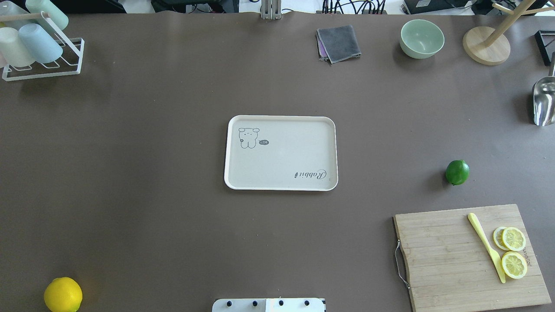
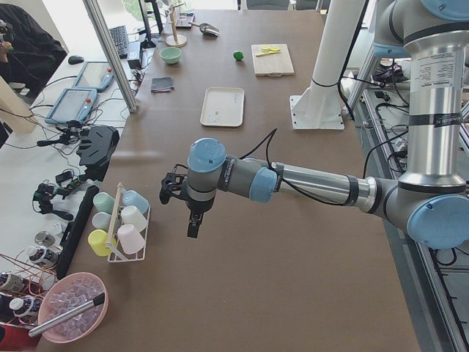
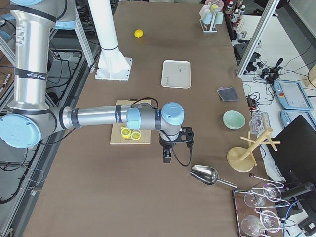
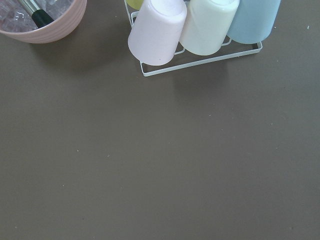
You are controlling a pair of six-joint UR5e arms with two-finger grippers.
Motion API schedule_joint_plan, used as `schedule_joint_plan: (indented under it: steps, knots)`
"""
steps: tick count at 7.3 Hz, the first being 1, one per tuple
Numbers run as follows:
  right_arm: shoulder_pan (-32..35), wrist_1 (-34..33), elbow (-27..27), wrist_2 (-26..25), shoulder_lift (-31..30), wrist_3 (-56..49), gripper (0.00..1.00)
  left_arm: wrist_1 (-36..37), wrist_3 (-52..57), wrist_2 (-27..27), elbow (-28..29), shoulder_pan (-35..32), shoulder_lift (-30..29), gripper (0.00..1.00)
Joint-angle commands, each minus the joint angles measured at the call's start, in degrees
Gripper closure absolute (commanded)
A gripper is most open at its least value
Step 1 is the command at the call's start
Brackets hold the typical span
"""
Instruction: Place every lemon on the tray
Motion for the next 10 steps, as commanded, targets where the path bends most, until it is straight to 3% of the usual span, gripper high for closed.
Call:
schedule_joint_plan:
  steps: [1, 6, 10]
  knots:
    - [0.0, 0.0, -0.1, -0.2, 0.0, -0.1, 0.0, 0.0, 0.0, -0.1, 0.0, 0.0, 0.0, 0.02]
    - [0.0, 0.0, 0.0, 0.1, 0.1, 0.0, 0.0, -1.0, 0.1, -0.5, 1.5, 0.0, -1.2, 0.02]
    - [-0.4, -0.1, -0.3, 0.0, 7.0, 0.3, 0.0, -9.1, 0.1, -0.9, 3.4, 0.1, -1.8, 0.02]
